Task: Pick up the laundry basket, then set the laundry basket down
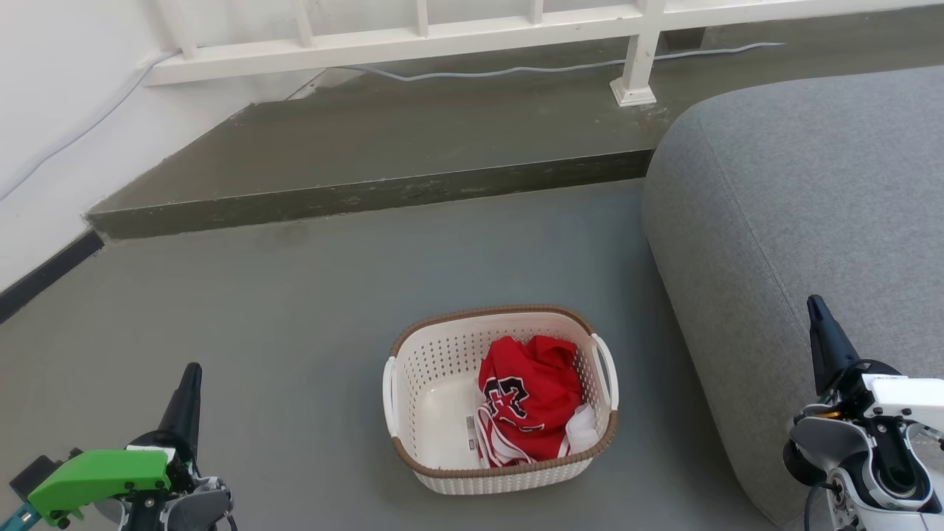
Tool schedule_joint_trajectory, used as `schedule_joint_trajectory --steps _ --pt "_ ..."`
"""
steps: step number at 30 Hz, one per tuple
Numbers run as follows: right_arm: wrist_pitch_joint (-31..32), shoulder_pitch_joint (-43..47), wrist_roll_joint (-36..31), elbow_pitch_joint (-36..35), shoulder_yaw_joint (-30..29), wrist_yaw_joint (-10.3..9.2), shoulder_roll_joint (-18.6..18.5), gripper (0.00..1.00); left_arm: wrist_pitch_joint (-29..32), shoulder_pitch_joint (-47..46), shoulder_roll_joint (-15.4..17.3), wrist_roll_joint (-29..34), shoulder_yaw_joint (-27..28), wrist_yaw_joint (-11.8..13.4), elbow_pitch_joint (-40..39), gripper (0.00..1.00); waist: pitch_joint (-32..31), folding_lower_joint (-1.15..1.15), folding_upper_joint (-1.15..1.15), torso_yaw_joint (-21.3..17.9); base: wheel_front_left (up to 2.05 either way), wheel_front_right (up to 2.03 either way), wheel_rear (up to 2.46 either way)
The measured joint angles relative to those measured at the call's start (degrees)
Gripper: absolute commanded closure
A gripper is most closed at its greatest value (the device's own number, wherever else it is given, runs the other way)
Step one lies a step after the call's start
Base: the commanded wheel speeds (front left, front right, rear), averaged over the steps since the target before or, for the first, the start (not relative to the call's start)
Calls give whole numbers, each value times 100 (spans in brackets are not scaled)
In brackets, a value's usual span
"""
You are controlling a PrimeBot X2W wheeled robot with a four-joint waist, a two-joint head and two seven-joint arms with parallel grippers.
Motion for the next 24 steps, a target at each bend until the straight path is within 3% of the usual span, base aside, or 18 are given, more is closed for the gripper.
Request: schedule_joint_trajectory --steps 24 --pt "24 -2 -1 21 -8 0 3 100 41 -5 -2 0 13 0 32 100 -1 0 0 0 0 0 0"
